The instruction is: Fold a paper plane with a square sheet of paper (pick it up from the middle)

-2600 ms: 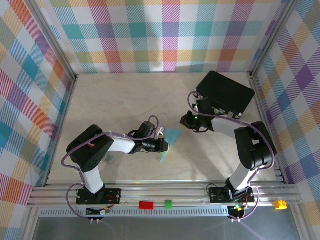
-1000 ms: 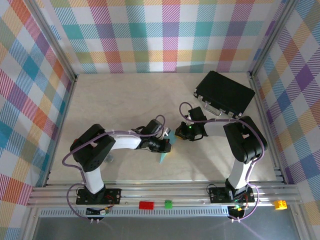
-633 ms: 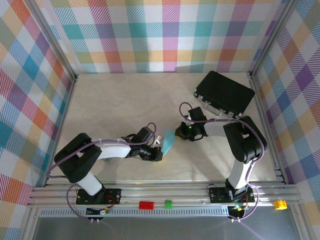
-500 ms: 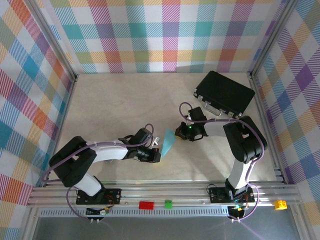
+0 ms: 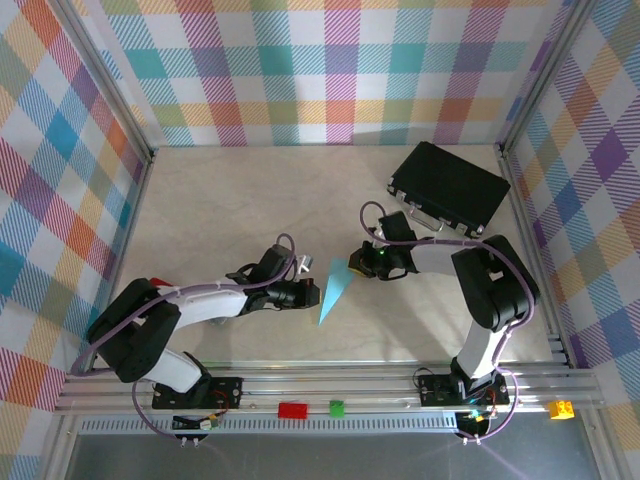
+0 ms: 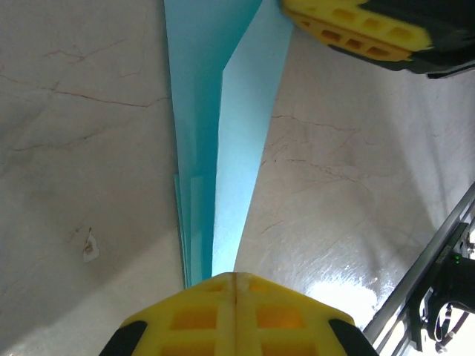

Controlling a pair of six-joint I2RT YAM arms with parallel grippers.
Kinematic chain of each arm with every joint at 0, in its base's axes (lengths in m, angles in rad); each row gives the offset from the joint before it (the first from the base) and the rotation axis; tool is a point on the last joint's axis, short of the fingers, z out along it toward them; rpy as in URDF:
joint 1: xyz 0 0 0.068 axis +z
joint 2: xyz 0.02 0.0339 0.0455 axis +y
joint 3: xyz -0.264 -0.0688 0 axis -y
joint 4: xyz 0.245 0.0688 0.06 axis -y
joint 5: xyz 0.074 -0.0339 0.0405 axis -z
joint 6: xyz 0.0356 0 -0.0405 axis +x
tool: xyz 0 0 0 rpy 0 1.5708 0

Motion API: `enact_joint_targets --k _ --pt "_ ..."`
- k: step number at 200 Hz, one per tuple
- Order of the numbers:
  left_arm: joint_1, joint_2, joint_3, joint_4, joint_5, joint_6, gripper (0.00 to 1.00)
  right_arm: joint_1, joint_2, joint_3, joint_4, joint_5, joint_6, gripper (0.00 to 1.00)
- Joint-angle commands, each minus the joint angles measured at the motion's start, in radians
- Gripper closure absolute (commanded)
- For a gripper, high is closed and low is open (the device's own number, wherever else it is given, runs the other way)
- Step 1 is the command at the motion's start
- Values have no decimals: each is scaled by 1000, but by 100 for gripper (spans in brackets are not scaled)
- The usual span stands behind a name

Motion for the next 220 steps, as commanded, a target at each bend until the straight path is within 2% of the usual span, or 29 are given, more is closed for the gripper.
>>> enact_joint_targets --k 1,62,111,160,220 --pt "17 39 30 48 -6 -29 97 -3 -43 -7 3 -25 -24 87" --pt "51 101 39 102 35 -59 94 -3 -116 -75 13 -17 -19 83" --pt "97 186 78 151 112 -100 88 4 -186 -155 38 -26 7 72" --pt "112 255 121 176 157 -116 83 23 -189 -186 57 -46 24 72" --pt "114 292 146 138 158 -95 83 39 -144 -141 16 -40 17 77"
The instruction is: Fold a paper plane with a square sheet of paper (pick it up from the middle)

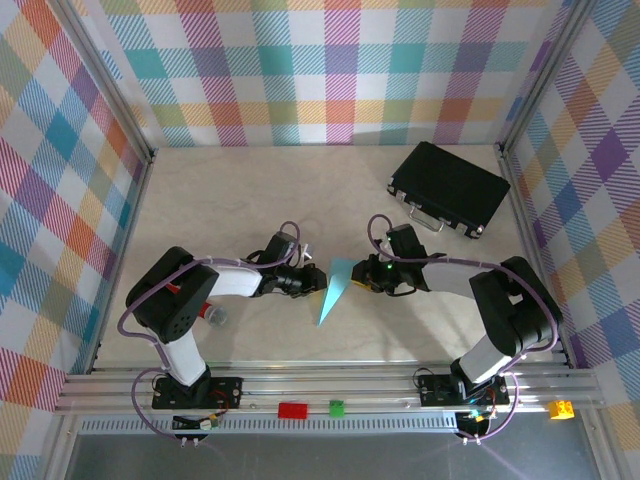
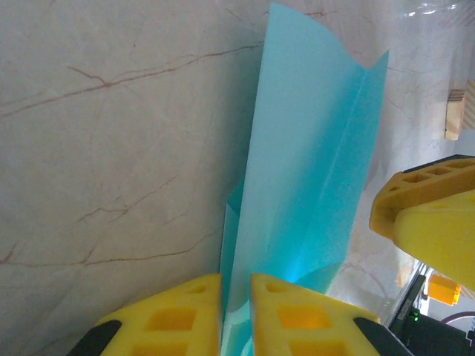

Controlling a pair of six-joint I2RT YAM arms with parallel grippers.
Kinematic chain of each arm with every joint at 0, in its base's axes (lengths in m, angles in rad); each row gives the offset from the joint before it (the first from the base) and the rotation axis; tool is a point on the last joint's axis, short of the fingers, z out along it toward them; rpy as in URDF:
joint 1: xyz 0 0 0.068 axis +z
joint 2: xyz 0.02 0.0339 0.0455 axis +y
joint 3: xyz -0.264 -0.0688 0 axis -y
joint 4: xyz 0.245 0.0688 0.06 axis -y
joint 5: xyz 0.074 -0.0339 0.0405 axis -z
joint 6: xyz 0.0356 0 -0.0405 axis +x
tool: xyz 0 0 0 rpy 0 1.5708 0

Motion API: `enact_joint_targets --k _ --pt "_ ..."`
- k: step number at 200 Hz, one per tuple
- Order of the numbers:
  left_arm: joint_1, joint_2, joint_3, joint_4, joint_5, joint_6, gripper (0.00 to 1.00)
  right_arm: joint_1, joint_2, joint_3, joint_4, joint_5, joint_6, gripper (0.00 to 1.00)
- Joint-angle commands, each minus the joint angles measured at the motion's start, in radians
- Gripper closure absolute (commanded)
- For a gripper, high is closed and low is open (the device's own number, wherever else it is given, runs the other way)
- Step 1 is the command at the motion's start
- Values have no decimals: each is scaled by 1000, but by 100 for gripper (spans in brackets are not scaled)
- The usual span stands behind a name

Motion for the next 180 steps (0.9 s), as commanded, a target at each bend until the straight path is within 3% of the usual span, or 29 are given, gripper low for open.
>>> enact_joint_targets --k 1,116,180 --pt "12 22 29 -8 22 9 83 12 26 34 -15 -12 -2 77" --pt "12 50 37 55 173 7 83 37 125 75 -83 27 1 84" --pt "12 6 18 73 156 9 92 36 108 64 -71 26 3 83"
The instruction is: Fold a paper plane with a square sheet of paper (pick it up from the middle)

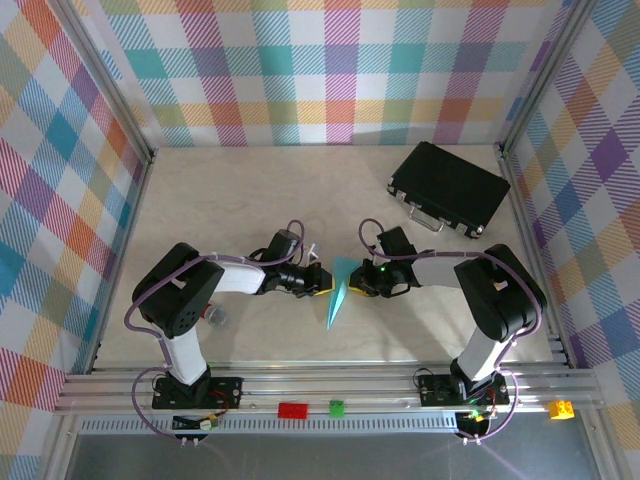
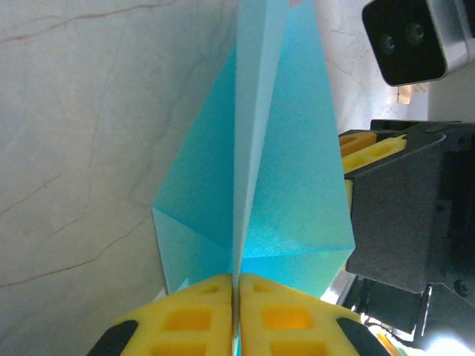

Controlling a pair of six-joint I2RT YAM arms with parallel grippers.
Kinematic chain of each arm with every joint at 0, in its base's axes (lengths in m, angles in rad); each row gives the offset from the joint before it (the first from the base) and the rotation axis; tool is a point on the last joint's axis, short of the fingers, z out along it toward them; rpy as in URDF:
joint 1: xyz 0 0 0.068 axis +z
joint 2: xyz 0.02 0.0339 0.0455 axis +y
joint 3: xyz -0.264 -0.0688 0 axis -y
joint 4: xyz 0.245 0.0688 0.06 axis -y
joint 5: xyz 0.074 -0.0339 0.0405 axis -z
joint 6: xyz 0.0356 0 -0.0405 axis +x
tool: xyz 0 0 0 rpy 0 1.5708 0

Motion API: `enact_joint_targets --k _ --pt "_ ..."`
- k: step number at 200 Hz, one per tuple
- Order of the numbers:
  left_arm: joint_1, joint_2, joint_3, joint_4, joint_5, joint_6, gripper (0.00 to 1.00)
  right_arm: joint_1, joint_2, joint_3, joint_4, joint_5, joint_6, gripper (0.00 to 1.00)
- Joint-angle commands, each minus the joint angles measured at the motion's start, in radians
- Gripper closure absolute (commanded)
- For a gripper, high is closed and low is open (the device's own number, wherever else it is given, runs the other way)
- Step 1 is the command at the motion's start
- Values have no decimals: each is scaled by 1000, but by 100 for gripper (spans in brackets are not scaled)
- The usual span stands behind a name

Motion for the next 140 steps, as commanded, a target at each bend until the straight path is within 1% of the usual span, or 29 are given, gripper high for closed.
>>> enact_joint_targets --k 1,20,35,76,90,108,140 --pt "12 -39 -10 21 5 8 92 5 -3 9 -10 7 3 83" --pt "12 -83 -23 4 -35 25 93 6 -39 2 -9 17 2 81" --pt "11 -123 -21 -49 -88 53 94 6 -76 -3 -6 20 6 77" --pt "-1 -239 -3 -260 -295 163 94 6 -177 -24 53 0 56 66" --pt "-9 -257 16 -332 -360 197 94 10 -196 -32 100 -16 83 61" --pt "-19 -265 31 -384 -402 218 94 27 -193 -18 122 -27 103 56" --pt "-45 -266 50 -410 -437 230 94 74 -132 40 104 -21 110 54"
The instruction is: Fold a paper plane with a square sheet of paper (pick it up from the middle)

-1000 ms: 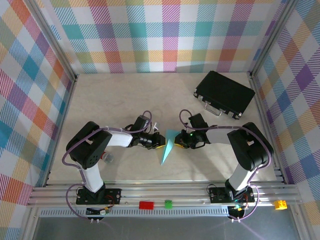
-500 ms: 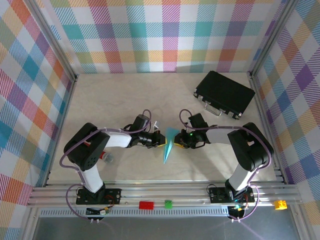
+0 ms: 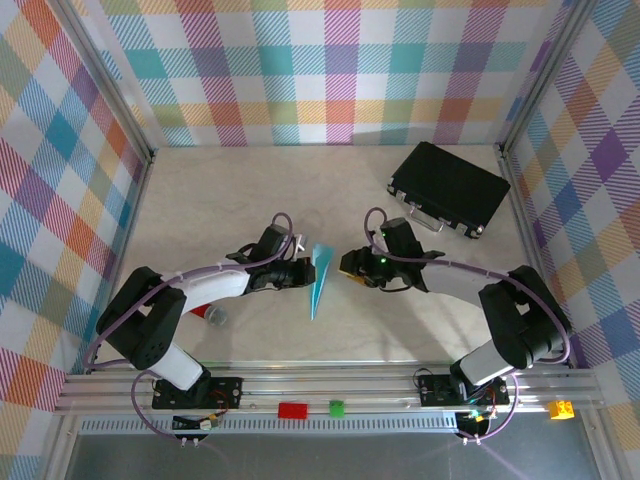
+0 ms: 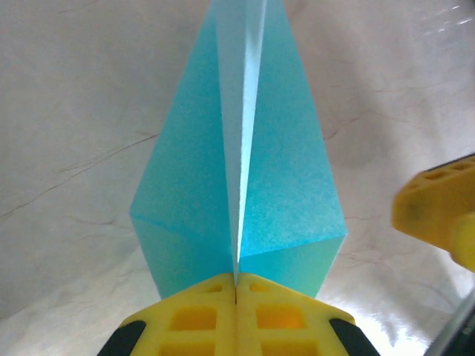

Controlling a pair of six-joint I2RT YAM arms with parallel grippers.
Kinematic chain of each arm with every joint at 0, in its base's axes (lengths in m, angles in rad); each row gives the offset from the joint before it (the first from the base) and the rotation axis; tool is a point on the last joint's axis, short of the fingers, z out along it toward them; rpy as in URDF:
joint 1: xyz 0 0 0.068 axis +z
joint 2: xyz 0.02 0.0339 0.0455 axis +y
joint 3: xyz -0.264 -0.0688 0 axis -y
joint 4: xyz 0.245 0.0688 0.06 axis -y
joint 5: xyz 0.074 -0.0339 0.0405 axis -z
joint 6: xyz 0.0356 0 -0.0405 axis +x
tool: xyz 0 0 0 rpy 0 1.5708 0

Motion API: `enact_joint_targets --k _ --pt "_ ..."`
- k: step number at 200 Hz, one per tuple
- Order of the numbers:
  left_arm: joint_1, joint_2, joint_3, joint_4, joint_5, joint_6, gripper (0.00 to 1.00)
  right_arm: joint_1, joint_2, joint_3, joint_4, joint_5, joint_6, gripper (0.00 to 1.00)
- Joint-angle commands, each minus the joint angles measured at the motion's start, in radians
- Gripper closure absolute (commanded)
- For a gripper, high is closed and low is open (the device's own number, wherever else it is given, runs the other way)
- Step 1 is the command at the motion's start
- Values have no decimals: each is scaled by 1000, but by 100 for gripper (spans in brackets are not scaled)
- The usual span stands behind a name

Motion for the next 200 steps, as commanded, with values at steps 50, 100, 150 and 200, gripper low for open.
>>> enact_joint_targets --k 50,100,150,200 --pt "-48 -14 48 -93 -81 49 94 86 155 137 -16 -10 36 54" --pt "-54 -20 43 -104 -96 53 94 97 222 177 -119 50 28 67" --pt "-57 -15 37 -116 -99 65 92 97 231 171 -122 42 26 84" --pt "-61 -31 40 -110 -59 56 74 98 247 172 -83 17 46 96"
